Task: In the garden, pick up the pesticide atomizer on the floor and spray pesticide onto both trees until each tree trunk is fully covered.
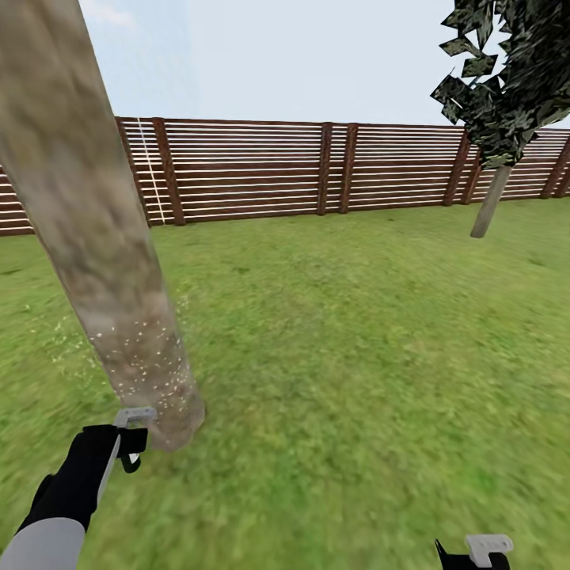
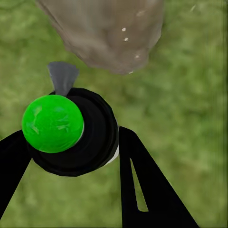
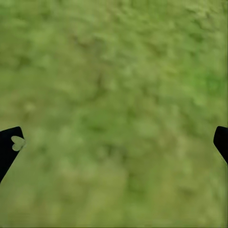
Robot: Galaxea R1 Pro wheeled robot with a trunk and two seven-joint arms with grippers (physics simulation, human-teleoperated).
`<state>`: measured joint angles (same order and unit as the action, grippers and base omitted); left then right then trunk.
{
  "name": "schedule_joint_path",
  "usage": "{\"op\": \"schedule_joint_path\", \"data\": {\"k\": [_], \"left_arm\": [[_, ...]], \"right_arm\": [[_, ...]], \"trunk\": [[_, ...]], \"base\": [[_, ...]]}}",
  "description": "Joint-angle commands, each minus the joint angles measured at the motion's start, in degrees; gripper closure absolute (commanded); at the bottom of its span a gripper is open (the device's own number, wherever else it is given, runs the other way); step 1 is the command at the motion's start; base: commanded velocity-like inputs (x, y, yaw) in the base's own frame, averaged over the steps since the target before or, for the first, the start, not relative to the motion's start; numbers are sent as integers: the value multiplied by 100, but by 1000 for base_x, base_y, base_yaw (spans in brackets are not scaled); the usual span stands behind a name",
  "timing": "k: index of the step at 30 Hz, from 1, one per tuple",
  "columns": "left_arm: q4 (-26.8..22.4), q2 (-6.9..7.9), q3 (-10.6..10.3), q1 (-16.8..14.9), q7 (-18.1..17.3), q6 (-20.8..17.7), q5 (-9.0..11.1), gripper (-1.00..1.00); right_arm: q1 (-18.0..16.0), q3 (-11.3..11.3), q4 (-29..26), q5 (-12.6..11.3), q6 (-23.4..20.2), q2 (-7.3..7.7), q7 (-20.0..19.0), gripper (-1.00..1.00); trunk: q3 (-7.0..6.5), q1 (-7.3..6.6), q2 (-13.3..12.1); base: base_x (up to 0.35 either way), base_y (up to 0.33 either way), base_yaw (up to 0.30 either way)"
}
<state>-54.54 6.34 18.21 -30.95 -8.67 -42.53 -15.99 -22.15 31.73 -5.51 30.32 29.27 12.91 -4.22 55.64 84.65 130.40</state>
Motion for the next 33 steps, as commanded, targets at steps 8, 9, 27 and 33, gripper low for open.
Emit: {"op": "schedule_joint_path", "data": {"k": [8, 9, 27, 33], "left_arm": [[10, 197, -238, 915, -1251, 1766, -345, 100], [17, 236, -236, 1073, -1664, 2219, -604, 100], [795, 115, -1132, 944, -5325, 4007, -3397, 100], [822, 97, -1219, 837, -5347, 4012, -3424, 100]], "right_arm": [[0, -9, 12, 20, 0, -14, -18, -100], [0, -9, 11, 25, 0, -15, -21, -100], [-226, -1862, -2560, 1749, -535, -1576, -4117, -100], [-237, -1898, -2707, 1766, -579, -1859, -4586, -100]], "trunk": [[-7, 0, 0], [-7, 0, 0], [-7, 0, 0], [-7, 0, 0]], "base": [[-256, 38, 0], [-336, 77, 0], [-297, 87, 0], [-5, 2, 0]]}}
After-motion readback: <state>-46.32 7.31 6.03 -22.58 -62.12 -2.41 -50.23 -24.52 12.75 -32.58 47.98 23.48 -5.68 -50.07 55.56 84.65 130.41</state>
